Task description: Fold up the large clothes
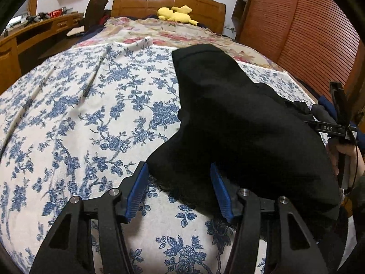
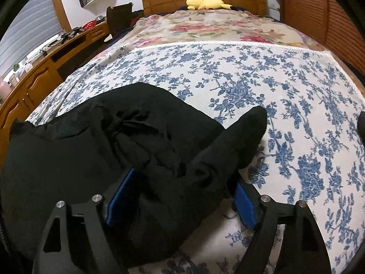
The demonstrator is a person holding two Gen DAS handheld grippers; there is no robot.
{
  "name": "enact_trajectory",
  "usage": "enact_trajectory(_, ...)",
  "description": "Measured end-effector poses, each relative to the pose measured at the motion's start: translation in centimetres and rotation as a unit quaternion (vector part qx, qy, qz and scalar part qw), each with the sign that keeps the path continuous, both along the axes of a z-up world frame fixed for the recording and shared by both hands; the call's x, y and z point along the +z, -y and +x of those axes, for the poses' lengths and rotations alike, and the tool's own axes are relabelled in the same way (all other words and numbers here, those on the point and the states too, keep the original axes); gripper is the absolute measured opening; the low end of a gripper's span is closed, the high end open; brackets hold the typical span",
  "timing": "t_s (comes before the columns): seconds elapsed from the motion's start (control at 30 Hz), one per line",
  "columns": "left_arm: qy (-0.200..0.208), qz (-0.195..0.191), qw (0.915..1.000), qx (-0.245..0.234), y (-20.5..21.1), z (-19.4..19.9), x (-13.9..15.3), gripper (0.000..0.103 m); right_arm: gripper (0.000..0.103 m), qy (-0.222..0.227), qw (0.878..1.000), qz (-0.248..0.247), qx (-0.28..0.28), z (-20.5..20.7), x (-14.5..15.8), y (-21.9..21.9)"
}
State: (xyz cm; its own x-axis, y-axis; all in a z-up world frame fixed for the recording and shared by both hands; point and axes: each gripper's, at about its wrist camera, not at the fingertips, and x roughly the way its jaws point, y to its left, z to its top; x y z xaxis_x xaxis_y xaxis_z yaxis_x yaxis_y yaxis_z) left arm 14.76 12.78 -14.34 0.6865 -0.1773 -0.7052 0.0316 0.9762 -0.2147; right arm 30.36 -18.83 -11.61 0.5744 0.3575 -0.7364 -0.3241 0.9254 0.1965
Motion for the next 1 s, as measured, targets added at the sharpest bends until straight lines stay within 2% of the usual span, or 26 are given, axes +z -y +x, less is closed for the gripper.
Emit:
enact_trajectory(0.2, -0.006, -0.016, 0.9998, 0.004, -0.3, 0.2, -0.1, 0.019, 0.082, 0.005, 1.000, 0.000, 0.002, 0.2, 0.0, -0.4)
enact_trajectory(0.27, -0.004, -0.022, 0.9997, -0.001, -0.3, 0.2, -0.1, 0.014, 0.080, 0.009, 1.000, -0.001, 0.006, 0.1, 0.0, -0.5)
enact_trajectory(0.33, 0.001, -0.021, 0.9998, -0.004, -0.2, 0.0, 0.2, 0.008, 0.071, 0.018, 1.000, -0.003, 0.011, -0.1, 0.1, -0.5)
enact_trajectory(0.37, 0.007, -0.019, 0.9998, -0.005, -0.1, -0.1, 0.4, 0.007, 0.067, 0.025, 1.000, -0.004, 0.014, -0.2, 0.3, -0.5)
enact_trajectory(0.43, 0.019, -0.018, 0.9996, -0.004, -0.1, -0.5, 0.9, 0.005, 0.048, 0.036, 0.999, -0.008, 0.019, -0.6, 0.6, -0.6)
enact_trajectory(0.53, 0.040, -0.015, 0.9991, -0.004, 0.0, -1.1, 1.8, 0.005, 0.030, 0.061, 0.998, -0.006, 0.025, -1.2, 1.5, -0.4)
enact_trajectory(0.7, 0.071, -0.014, 0.9973, 0.000, -0.3, -2.6, 3.3, 0.004, 0.023, 0.100, 0.994, -0.009, 0.037, -2.6, 3.3, -1.0)
enact_trajectory(1.0, 0.106, -0.001, 0.9936, 0.039, -3.6, -5.6, 4.9, 0.004, 0.021, 0.116, 0.989, -0.017, 0.087, -3.4, 4.7, -5.6)
